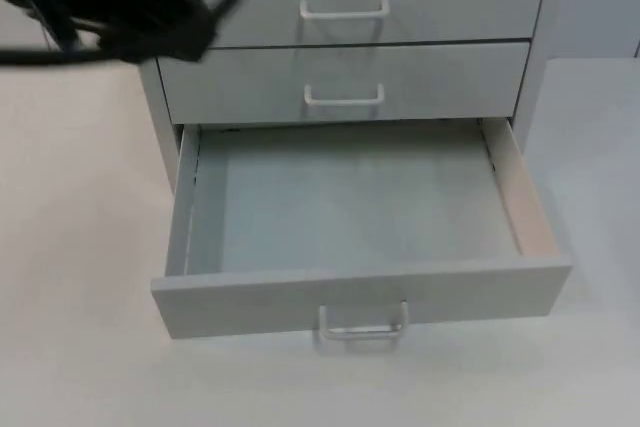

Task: Open the drawer with the left hand, place the block into the drawer with the right hand, then close the drawer with the left hand.

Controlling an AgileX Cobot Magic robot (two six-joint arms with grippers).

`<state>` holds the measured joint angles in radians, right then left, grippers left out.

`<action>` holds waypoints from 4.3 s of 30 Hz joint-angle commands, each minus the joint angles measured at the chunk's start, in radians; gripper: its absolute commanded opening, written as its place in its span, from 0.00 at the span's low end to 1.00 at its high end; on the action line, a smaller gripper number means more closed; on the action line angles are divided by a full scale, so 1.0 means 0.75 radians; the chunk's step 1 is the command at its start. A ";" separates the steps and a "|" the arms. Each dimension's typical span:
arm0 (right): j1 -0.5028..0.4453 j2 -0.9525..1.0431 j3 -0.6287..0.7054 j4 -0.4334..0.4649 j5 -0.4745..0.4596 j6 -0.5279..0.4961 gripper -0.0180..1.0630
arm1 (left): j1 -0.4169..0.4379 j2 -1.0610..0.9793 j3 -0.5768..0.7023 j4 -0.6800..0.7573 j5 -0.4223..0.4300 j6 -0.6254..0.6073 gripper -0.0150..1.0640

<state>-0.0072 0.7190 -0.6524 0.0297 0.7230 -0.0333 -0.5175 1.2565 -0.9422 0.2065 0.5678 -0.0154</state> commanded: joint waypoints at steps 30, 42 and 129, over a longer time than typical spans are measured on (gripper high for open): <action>-0.007 -0.004 -0.001 0.004 -0.013 -0.006 0.99 | 0.801 -0.374 0.243 -0.405 0.161 0.151 0.61; -0.007 -0.004 -0.001 -0.001 -0.003 -0.006 0.99 | 0.801 -0.380 0.319 -0.401 0.072 0.092 0.71; -0.371 2.081 -1.358 -0.001 0.138 -0.624 0.82 | 0.798 -0.651 0.319 -0.365 0.129 0.155 0.99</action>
<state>-0.2797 2.2820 -1.6631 0.0263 0.8326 -0.4925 0.0782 0.7749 -0.7059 -0.0746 0.6723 0.0998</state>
